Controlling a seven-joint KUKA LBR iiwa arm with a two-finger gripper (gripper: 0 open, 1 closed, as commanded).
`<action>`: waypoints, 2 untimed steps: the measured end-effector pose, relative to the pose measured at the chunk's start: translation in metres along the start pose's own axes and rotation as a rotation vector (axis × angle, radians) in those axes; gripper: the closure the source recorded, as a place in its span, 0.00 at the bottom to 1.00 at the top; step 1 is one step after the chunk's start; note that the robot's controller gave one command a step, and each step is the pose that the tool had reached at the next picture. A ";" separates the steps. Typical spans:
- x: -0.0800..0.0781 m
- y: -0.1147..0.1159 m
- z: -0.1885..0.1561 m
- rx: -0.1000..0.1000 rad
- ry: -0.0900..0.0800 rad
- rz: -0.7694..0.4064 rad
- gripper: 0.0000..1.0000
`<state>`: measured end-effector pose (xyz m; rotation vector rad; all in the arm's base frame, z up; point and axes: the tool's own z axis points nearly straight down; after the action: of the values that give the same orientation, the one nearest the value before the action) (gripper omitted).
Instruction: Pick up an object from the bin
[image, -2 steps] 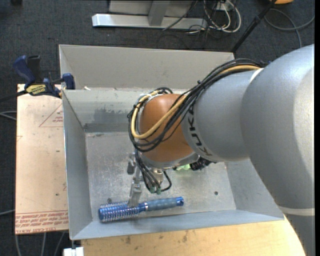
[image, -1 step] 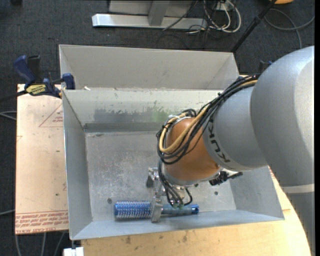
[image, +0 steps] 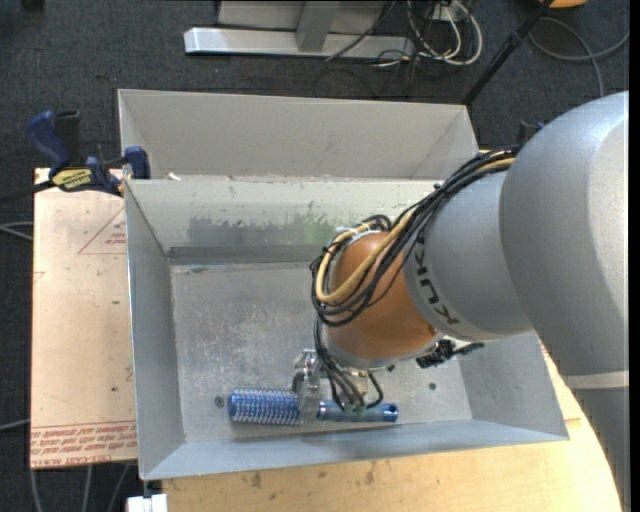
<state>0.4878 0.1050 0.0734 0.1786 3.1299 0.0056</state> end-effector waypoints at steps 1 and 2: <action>-0.005 0.018 -0.222 -0.001 -0.004 0.042 1.00; -0.035 0.014 -0.265 0.001 -0.003 0.079 1.00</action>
Offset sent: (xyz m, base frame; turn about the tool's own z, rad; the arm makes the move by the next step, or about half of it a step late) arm 0.0029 0.0150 0.2179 0.0449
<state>0.5225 0.1142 0.3386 0.3011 3.1174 0.0045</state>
